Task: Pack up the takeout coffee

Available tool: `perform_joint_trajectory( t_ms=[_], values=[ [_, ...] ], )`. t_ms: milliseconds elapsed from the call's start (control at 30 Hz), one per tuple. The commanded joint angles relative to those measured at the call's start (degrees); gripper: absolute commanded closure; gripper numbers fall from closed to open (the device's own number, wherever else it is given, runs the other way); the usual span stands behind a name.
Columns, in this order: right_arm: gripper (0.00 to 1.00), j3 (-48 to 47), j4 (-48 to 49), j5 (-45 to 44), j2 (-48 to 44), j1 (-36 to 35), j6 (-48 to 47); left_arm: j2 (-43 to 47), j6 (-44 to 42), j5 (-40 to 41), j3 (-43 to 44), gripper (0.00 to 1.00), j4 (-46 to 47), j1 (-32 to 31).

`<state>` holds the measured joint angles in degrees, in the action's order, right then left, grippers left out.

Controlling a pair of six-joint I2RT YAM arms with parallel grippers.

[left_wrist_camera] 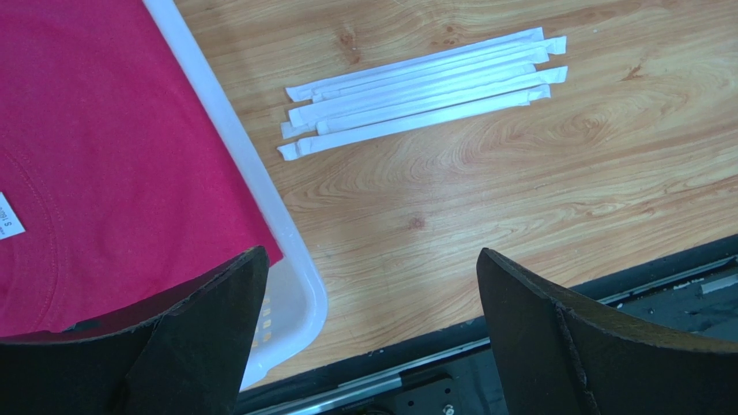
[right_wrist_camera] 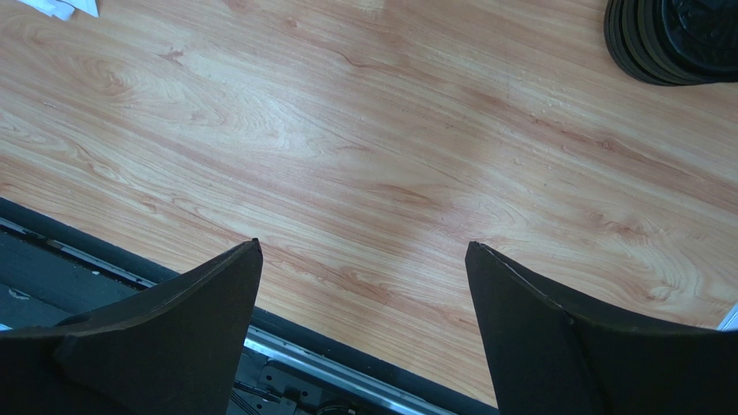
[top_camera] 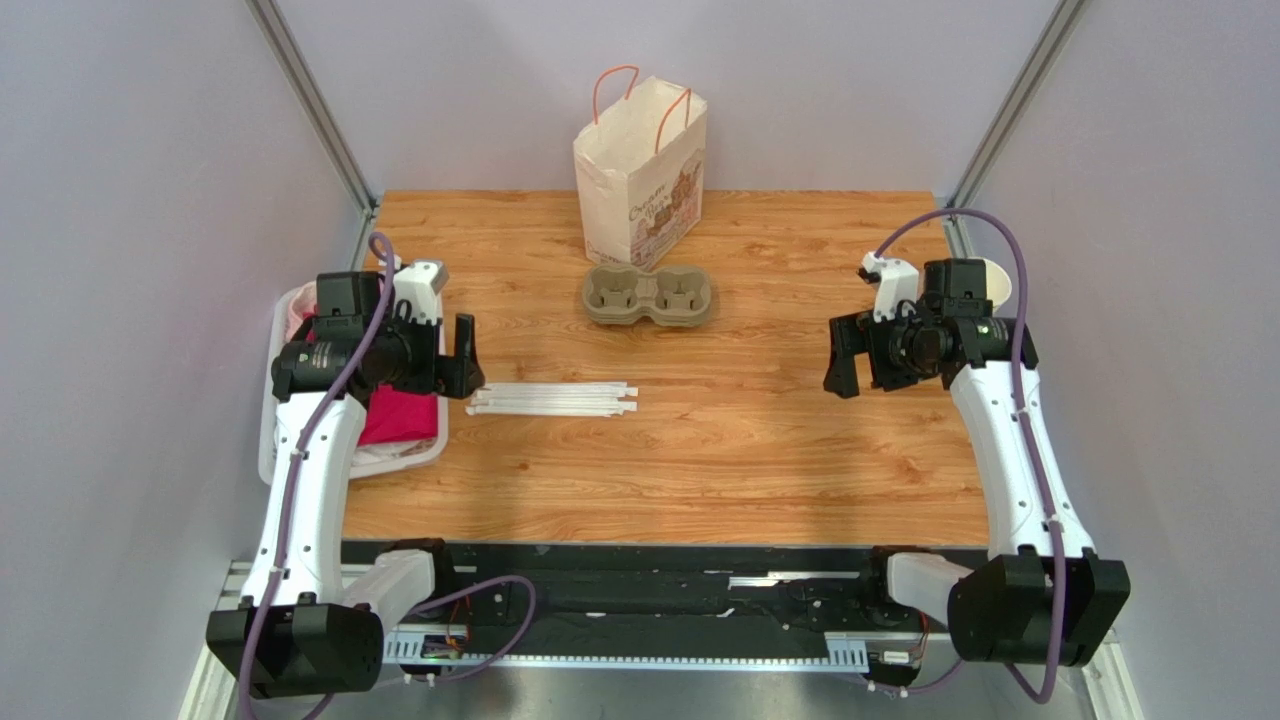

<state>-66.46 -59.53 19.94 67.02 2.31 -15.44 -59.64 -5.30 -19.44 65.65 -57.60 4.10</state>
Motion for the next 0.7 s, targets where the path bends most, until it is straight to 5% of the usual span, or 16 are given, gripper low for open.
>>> perform_joint_trajectory(
  t_ms=[0,400,667],
  values=[
    [0.05,-8.2,0.8,-0.7,2.1,0.1,0.0,-0.3,-2.6,-0.8,3.0,0.01,-0.4,-0.1],
    [0.05,-41.9,-13.1,2.3,19.5,16.6,-7.7,-2.0,-2.0,-5.7,8.4,0.01,-3.6,-0.1],
    [0.12,-49.7,-14.5,2.3,27.4,24.0,-8.3,-2.2,-1.6,-9.6,9.5,0.01,-3.5,-0.2]
  ],
)
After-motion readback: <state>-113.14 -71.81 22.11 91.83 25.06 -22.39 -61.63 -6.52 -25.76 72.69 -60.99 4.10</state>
